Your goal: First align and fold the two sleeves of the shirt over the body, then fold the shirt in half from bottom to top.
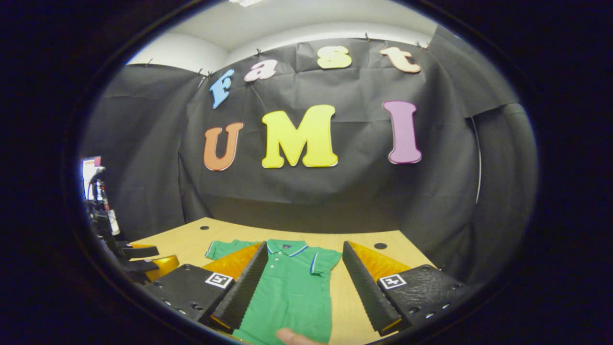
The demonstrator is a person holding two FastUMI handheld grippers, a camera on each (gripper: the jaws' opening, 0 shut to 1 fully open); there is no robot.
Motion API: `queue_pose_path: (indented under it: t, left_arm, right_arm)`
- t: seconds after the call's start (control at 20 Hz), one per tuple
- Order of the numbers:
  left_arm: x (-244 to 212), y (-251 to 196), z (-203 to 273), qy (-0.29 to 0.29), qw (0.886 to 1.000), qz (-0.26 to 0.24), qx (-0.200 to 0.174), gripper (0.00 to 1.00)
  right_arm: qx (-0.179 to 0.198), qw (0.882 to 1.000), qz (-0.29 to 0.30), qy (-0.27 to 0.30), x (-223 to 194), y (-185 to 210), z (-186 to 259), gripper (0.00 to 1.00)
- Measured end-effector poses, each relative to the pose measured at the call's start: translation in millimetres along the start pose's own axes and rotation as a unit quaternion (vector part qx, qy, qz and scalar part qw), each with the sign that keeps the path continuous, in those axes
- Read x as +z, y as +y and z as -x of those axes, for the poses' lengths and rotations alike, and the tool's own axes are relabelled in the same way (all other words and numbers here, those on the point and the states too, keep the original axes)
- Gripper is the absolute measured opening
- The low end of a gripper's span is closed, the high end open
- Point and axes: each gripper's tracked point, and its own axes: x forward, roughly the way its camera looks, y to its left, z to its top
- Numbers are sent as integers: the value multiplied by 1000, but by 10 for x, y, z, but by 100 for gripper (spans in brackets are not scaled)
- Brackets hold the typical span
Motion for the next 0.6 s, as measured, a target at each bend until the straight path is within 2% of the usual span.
queue_pose_path:
  t: [0.1, 0.25, 0.4, 0.55, 0.6]
  left_arm:
    - [42, -55, 55, -10, 1000, 1, 14, 100]
    - [107, -245, 177, -29, 1000, 3, 4, 100]
    - [143, -253, 233, -36, 999, 10, 7, 100]
    - [322, -214, 78, -31, 999, 1, 10, 100]
    - [430, -149, -33, -35, 999, 3, 17, 100]
  right_arm:
    - [-15, 1000, 5, -11, -94, -118, 301, 95]
    - [-25, 999, 20, -12, -222, -207, 570, 95]
    - [-30, 998, 48, -16, -187, -234, 611, 95]
    - [-16, 999, 27, -19, -193, -208, 615, 97]
    - [-15, 1000, 13, -14, -214, -219, 628, 95]
